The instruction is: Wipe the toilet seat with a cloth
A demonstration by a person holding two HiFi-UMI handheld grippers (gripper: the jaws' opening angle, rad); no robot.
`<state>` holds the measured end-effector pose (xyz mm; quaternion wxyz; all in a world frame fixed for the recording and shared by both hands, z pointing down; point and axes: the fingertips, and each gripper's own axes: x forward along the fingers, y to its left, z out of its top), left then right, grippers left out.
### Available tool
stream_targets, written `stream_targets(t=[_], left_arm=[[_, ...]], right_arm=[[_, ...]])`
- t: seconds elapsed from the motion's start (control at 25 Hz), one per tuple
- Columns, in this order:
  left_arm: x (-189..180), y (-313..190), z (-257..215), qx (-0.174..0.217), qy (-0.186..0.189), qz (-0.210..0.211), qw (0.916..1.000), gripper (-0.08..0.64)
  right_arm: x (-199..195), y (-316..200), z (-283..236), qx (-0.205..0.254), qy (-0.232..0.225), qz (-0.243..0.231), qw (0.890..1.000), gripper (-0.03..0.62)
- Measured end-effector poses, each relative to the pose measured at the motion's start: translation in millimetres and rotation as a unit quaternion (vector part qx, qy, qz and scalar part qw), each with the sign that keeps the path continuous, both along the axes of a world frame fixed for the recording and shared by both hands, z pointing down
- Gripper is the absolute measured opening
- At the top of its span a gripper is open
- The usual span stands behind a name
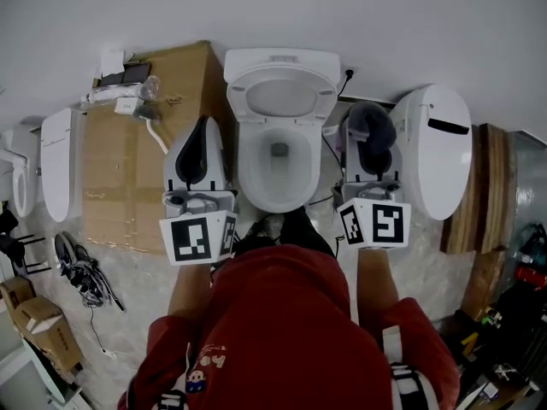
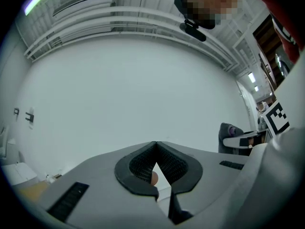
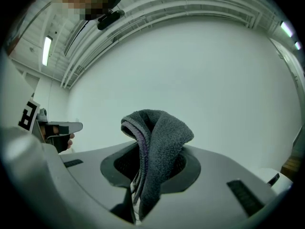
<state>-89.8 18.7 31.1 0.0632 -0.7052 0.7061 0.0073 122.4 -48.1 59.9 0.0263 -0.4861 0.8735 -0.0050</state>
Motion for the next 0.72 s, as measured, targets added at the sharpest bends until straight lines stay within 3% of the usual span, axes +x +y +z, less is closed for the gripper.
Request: stream_targets(t=[0.32, 0.6, 0.72], left_arm=[[9.6, -58.8, 16.4, -0.002, 0.015, -0.033, 0.9993, 0.012], [-19.0, -86.5, 64.9, 0.01, 0.012, -0.013, 0.9998, 0.012], [-29.8, -94.8, 105.6, -0.003, 0.0, -0.004, 1.0, 0.012]], right_arm=[[16.4, -64.6, 27.3, -0.025, 0.006, -0.022, 0.999, 0.092], [-16.0, -84.2, 86.9, -0.049, 0.019, -0.011, 0.999, 0.091], [-24.4, -88.6, 128.5, -0.066, 0.028, 0.004, 0.997, 0.091]])
